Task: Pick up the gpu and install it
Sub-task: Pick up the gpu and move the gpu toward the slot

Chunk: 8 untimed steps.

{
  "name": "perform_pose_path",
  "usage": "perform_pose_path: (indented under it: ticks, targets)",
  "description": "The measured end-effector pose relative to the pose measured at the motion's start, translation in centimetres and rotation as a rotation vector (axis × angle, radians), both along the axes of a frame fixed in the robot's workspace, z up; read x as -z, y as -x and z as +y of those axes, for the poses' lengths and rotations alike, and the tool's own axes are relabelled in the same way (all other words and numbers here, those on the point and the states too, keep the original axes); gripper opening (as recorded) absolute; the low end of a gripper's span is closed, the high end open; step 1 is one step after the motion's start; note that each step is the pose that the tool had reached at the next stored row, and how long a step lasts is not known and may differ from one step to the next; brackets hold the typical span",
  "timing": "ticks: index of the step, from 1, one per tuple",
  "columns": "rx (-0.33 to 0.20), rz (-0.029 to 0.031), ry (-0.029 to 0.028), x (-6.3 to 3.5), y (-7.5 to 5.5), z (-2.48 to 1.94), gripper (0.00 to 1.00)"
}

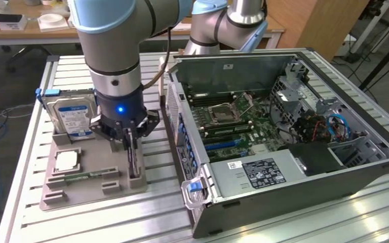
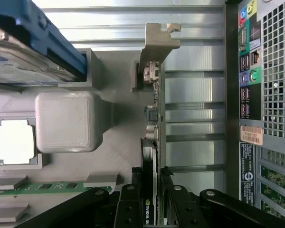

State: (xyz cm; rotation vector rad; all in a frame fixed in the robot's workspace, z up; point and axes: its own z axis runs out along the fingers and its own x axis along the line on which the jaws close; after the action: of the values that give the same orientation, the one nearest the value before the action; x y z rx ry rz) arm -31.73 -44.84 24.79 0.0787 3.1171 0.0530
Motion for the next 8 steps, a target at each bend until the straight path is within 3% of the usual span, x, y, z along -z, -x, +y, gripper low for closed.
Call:
perform_pose_path:
  ticks: [8]
  targets:
    - [0.000,0.0000,0.0000,-2.05,0.0,0.00,0.26]
